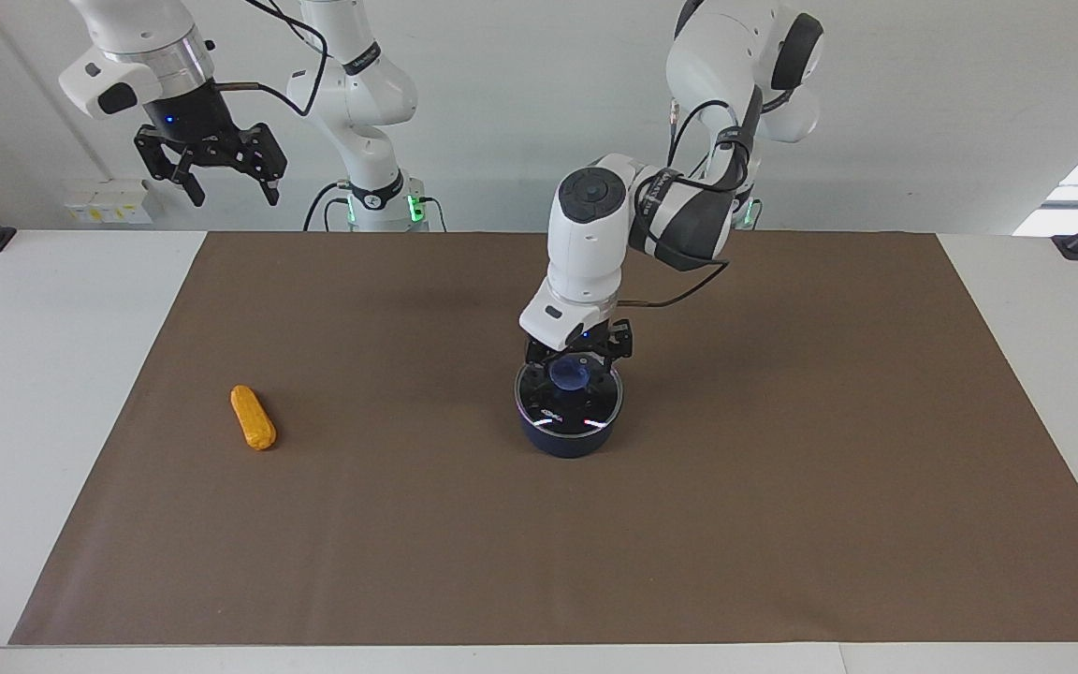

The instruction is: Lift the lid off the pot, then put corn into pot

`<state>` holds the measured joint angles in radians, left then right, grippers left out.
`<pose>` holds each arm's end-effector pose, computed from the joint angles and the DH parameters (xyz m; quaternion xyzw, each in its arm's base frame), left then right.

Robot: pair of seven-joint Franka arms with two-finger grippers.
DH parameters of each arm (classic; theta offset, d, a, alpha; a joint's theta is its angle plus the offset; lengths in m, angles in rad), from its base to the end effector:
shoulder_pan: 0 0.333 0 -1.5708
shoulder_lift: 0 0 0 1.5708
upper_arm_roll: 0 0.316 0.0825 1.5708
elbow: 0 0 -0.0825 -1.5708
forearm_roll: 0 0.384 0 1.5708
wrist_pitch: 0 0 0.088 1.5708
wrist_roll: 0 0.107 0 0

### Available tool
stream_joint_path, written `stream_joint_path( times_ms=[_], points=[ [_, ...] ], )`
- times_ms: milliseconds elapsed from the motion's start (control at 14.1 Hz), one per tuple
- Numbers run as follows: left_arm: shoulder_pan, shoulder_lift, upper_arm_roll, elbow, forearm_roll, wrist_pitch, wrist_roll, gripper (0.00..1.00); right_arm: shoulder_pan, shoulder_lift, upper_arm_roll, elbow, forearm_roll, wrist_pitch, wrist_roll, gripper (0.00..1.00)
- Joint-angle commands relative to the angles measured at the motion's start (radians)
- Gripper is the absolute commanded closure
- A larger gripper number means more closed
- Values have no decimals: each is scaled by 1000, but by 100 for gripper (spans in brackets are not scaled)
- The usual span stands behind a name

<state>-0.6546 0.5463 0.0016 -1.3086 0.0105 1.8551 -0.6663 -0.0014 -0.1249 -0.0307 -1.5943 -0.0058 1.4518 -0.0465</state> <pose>0.5678 -0.4336 0.4247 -1.0000 -0.0051 -0.0034 0.0043 0.5020 -0.0180 0.6692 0.9999 0.0070 -0.0089 0.0006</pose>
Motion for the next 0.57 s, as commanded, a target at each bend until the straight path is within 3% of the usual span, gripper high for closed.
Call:
stream_joint_path(
  times_ms=[0, 356, 498],
  points=[
    [-25, 34, 17, 31, 20, 6, -27, 0, -2, -18, 5, -18, 3, 21, -26, 0],
    [-14, 32, 15, 22, 5, 15, -29, 0, -11, 19, 3, -157, 4, 240, -29, 0],
    [-10, 31, 15, 11, -23, 27, -29, 0, -21, 80, 3, -164, 3, 278, -50, 0]
  ],
)
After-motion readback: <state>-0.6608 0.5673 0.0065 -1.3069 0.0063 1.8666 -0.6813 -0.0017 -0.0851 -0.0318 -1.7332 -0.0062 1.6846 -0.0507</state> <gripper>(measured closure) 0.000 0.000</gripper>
